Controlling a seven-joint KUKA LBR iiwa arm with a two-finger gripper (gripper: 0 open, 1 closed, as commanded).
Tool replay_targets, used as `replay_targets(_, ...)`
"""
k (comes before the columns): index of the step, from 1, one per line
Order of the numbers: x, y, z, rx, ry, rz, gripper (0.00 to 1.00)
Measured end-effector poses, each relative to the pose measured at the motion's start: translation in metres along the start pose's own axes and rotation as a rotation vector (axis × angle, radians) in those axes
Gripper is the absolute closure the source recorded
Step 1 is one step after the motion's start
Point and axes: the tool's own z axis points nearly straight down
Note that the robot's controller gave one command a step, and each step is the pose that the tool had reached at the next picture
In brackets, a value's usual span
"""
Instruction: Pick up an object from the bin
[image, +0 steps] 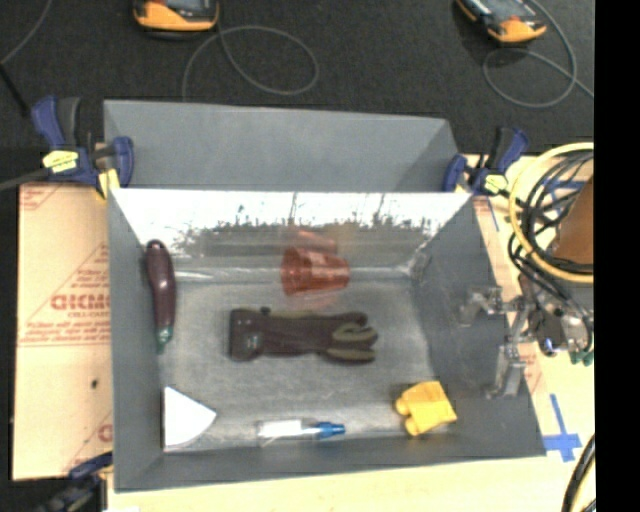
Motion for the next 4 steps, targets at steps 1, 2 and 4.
replay_targets(1, -0.050, 0.034, 0.024, 0.001, -0.003, 0.046, 0.00)
replay_targets(2, -0.062, 0.058, 0.042, 0.000, -0.004, -0.003, 0.00)
replay_targets(4, -0.031, 0.093, 0.126, -0.001, -0.008, 0.156, 0.00)
